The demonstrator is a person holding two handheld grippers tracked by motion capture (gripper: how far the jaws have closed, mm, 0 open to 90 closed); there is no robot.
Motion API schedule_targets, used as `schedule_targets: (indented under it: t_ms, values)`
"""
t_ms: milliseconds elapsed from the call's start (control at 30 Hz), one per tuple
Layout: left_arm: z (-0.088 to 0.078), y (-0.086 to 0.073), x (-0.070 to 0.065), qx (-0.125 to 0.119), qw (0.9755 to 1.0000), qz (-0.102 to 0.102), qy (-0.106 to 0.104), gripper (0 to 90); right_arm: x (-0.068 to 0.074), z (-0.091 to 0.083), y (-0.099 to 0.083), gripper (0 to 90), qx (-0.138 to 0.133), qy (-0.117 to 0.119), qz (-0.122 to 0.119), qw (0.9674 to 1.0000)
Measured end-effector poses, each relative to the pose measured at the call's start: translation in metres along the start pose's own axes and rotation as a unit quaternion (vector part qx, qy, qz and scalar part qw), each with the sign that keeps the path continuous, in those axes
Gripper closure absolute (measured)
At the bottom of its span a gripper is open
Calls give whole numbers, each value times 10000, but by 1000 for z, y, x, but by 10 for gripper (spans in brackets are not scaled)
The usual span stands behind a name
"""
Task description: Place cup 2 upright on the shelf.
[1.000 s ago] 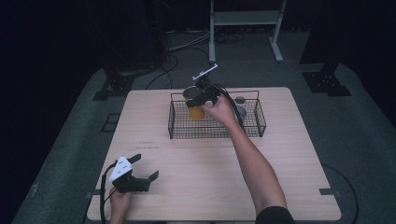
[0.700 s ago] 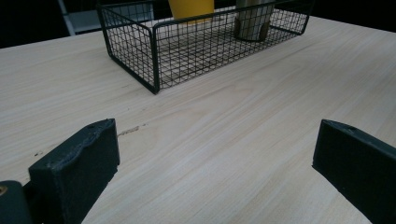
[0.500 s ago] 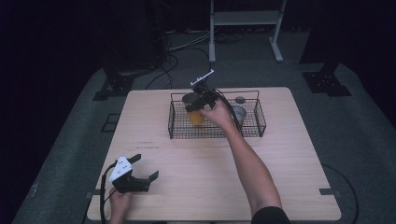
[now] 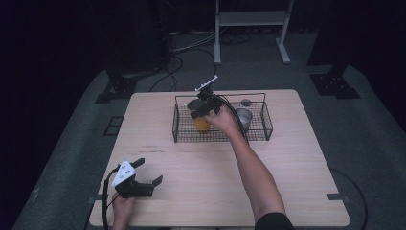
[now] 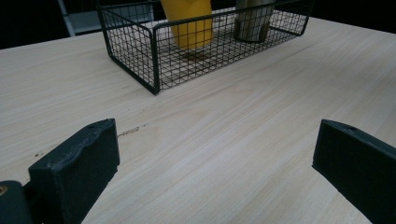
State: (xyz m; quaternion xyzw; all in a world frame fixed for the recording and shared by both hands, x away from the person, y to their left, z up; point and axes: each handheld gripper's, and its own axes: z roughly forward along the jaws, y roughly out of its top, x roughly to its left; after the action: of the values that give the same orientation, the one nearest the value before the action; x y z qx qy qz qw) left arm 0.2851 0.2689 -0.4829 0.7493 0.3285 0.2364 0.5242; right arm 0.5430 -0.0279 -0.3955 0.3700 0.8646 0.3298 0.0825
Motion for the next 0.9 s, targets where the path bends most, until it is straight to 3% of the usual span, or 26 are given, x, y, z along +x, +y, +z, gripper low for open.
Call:
schedule_targets:
  t_ms: [367,900]
  values:
    - [0,0,0,-10,10000,-5,4,0,-1,12,-8,130,126,-36,-12,9999]
    - [0,0,0,8,10000,11,11,0,-2,6,-17,117,157,-6,-9,9999]
